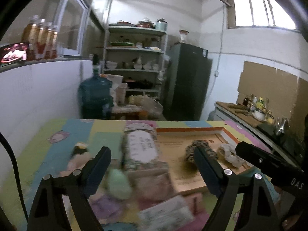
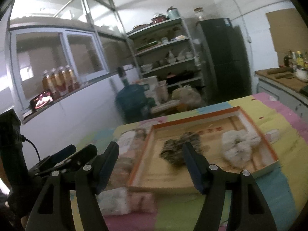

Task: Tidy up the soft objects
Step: 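Move both open tools back toward the pile of soft items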

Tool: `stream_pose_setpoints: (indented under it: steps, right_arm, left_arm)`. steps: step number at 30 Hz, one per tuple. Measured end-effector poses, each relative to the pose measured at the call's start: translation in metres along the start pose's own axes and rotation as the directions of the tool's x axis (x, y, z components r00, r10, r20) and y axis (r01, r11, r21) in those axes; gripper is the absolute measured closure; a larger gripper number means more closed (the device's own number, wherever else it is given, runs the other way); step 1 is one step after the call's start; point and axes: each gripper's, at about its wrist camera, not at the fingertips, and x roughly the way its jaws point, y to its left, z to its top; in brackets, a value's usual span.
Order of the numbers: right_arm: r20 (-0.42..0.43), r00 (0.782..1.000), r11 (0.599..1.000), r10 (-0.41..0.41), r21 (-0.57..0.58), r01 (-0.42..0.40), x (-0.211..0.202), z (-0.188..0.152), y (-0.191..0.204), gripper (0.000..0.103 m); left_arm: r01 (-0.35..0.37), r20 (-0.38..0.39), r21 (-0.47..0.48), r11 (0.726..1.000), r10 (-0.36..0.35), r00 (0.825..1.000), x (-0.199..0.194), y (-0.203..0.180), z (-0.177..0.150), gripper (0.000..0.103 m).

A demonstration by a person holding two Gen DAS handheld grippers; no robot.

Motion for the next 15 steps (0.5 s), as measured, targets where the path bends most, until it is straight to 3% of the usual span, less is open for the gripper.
stream_pose_setpoints:
  steps: [15]
  right_arm:
    - [-0.094,0.992,0.99,0.088,-0.102,-0.097,0.032,-0.027,0.072,0.033]
  left_arm:
    - [-0.135,-0.007,-0.089,0.987,0.134,0.991,-0.042,0.1,-0.023,0.015]
